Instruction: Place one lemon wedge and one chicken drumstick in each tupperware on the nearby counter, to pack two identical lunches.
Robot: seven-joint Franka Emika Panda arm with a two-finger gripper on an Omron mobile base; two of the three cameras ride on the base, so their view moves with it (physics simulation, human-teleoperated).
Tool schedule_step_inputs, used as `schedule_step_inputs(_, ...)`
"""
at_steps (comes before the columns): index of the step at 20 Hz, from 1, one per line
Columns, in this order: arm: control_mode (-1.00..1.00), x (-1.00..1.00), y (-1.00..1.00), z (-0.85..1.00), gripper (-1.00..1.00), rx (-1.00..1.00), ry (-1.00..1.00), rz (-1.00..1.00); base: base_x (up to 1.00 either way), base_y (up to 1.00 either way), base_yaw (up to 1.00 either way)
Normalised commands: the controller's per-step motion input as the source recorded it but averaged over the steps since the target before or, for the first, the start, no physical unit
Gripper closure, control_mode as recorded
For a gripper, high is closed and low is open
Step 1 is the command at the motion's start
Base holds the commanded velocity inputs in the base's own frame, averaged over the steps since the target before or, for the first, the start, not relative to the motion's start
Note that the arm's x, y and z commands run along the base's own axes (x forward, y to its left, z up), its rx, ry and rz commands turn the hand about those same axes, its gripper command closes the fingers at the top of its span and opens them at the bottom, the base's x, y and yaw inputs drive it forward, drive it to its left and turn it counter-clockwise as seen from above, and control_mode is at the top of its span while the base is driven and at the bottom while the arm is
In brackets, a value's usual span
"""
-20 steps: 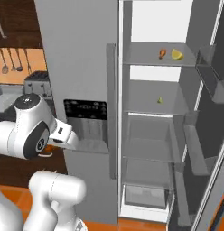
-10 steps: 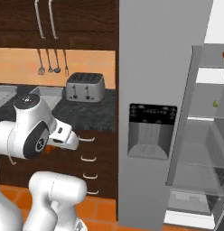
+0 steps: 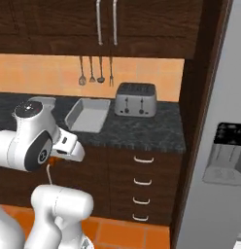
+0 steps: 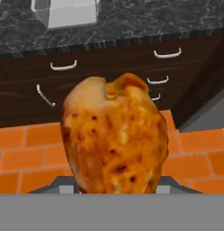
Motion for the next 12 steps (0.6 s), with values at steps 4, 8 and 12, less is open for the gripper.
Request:
schedule_step_inputs(4, 1.00, 0.00, 0.00, 0.00, 1.00, 0.00, 0.00, 0.00, 0.96, 1.00, 0.01)
schedule_step_inputs(8, 1.00, 0.00, 0.00, 0.00, 1.00, 0.00, 0.00, 0.00, 0.90, 1.00, 0.03)
schedule_step_inputs(12, 1.00, 0.00, 0.00, 0.00, 1.00, 0.00, 0.00, 0.00, 0.36, 1.00, 0.15)
